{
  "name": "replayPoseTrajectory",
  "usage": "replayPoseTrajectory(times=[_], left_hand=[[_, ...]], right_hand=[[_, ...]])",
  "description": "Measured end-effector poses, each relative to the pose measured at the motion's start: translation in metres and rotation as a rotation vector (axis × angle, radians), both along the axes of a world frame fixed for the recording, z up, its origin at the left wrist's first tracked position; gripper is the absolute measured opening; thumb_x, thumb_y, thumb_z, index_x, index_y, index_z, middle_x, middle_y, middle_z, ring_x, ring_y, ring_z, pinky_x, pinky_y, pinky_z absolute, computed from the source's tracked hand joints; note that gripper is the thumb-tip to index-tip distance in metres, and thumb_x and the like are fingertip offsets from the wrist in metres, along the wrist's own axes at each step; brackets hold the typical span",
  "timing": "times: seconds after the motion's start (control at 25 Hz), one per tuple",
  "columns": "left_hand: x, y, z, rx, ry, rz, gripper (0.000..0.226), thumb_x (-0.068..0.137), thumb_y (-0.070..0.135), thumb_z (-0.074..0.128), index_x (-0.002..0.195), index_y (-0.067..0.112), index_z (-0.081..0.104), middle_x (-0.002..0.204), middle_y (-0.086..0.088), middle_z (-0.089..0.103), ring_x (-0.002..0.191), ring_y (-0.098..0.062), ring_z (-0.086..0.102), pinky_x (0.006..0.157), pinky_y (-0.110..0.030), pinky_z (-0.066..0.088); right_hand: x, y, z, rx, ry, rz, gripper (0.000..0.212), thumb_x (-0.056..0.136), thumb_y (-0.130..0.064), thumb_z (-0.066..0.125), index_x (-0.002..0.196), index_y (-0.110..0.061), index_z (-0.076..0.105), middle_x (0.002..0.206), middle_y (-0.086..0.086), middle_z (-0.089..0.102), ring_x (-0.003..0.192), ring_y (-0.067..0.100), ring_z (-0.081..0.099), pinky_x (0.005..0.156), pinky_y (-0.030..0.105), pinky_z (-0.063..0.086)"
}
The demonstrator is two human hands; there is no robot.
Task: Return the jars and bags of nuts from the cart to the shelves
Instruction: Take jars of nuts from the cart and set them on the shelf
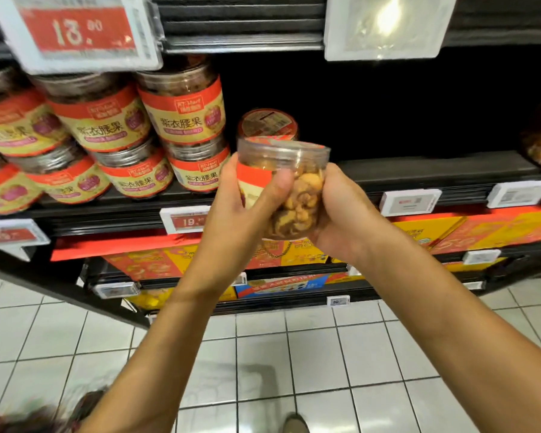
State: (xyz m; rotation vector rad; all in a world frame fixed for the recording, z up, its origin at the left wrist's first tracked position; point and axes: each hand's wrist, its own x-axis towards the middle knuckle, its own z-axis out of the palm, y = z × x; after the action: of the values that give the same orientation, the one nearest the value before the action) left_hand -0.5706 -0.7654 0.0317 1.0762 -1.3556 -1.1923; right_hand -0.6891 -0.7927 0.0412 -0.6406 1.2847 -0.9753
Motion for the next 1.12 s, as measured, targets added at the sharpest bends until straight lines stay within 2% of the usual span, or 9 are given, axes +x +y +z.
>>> replayPoseTrajectory(times=[0.12, 0.2, 0.32, 0.48, 0.6, 0.68, 0.92, 1.04, 1.12], left_hand=[[-0.009, -0.006, 0.0, -0.027, 0.069, 0.161, 0.043, 0.081, 0.038, 0.057, 0.116, 0.014, 0.055, 0.094, 0.009, 0.069, 0.089, 0.0, 0.067, 0.07, -0.015, 0.052], [-0.014, -0.005, 0.001, -0.056, 0.147, 0.262, 0.039, 0.083, 0.038, 0.056, 0.114, 0.013, 0.056, 0.095, 0.007, 0.069, 0.09, -0.004, 0.067, 0.074, -0.019, 0.053], [-0.014, -0.002, 0.002, -0.052, 0.332, 0.248, 0.053, 0.088, 0.045, 0.041, 0.125, 0.008, 0.051, 0.111, -0.01, 0.067, 0.107, -0.018, 0.063, 0.089, -0.036, 0.054], [-0.007, 0.0, 0.005, -0.018, 0.477, 0.128, 0.073, 0.082, 0.055, 0.02, 0.136, 0.012, 0.042, 0.137, -0.003, 0.053, 0.125, -0.009, 0.051, 0.109, -0.027, 0.037], [-0.011, -0.006, 0.007, -0.094, 0.483, 0.091, 0.07, 0.086, 0.05, 0.019, 0.139, 0.008, 0.038, 0.142, 0.0, 0.047, 0.131, -0.005, 0.044, 0.112, -0.024, 0.032], [-0.012, -0.018, 0.007, -0.129, 0.463, 0.088, 0.071, 0.09, 0.047, 0.017, 0.142, 0.001, 0.033, 0.146, -0.002, 0.042, 0.134, -0.005, 0.039, 0.113, -0.025, 0.03], [-0.001, -0.06, -0.005, -0.05, 0.336, 0.156, 0.062, 0.099, 0.045, 0.013, 0.143, 0.006, 0.033, 0.147, 0.006, 0.039, 0.116, 0.01, 0.047, 0.094, -0.005, 0.039], [0.006, -0.061, -0.014, -0.048, 0.304, 0.19, 0.06, 0.099, 0.046, 0.016, 0.14, 0.009, 0.038, 0.137, 0.015, 0.047, 0.122, 0.007, 0.046, 0.102, -0.01, 0.036], [0.009, -0.06, -0.019, -0.029, 0.278, 0.215, 0.057, 0.101, 0.044, 0.015, 0.139, 0.01, 0.041, 0.132, 0.019, 0.052, 0.119, 0.009, 0.048, 0.104, -0.012, 0.035]], right_hand=[[0.002, 0.01, 0.006, -0.134, 0.193, -0.003, 0.048, 0.1, -0.046, 0.025, 0.107, -0.019, 0.064, 0.103, 0.008, 0.069, 0.097, 0.018, 0.064, 0.084, 0.037, 0.054], [0.005, 0.03, 0.003, -0.477, 0.423, -0.138, 0.043, 0.1, -0.041, 0.024, 0.094, -0.021, 0.062, 0.098, 0.007, 0.064, 0.093, 0.011, 0.059, 0.08, 0.027, 0.05], [0.007, 0.054, 0.003, -0.792, 0.391, -0.174, 0.034, 0.094, -0.039, 0.03, 0.103, -0.026, 0.059, 0.106, 0.0, 0.062, 0.096, -0.002, 0.059, 0.077, 0.007, 0.044], [-0.009, 0.018, 0.016, -0.646, 0.017, -0.154, 0.038, 0.1, -0.035, 0.027, 0.104, -0.02, 0.061, 0.09, -0.014, 0.071, 0.092, -0.004, 0.065, 0.073, 0.008, 0.048], [-0.012, -0.017, 0.016, -0.557, -0.045, -0.152, 0.049, 0.103, -0.033, 0.023, 0.122, -0.001, 0.055, 0.12, 0.006, 0.064, 0.113, 0.012, 0.059, 0.101, 0.029, 0.045], [-0.012, -0.038, 0.013, -0.523, -0.095, -0.173, 0.046, 0.102, -0.037, 0.027, 0.117, -0.005, 0.056, 0.121, 0.008, 0.061, 0.113, 0.016, 0.058, 0.105, 0.037, 0.042], [-0.004, -0.08, 0.006, -0.49, -0.07, -0.043, 0.055, 0.101, -0.044, 0.02, 0.135, -0.012, 0.047, 0.136, 0.004, 0.054, 0.109, 0.008, 0.055, 0.086, 0.015, 0.044], [-0.008, -0.084, 0.003, -0.493, -0.03, -0.001, 0.059, 0.1, -0.047, 0.014, 0.141, -0.013, 0.039, 0.143, 0.002, 0.046, 0.129, 0.01, 0.045, 0.094, 0.015, 0.035], [-0.011, -0.075, -0.01, -0.508, 0.068, -0.062, 0.054, 0.101, -0.045, 0.017, 0.134, -0.016, 0.048, 0.135, -0.005, 0.054, 0.125, 0.005, 0.048, 0.092, 0.011, 0.035]])
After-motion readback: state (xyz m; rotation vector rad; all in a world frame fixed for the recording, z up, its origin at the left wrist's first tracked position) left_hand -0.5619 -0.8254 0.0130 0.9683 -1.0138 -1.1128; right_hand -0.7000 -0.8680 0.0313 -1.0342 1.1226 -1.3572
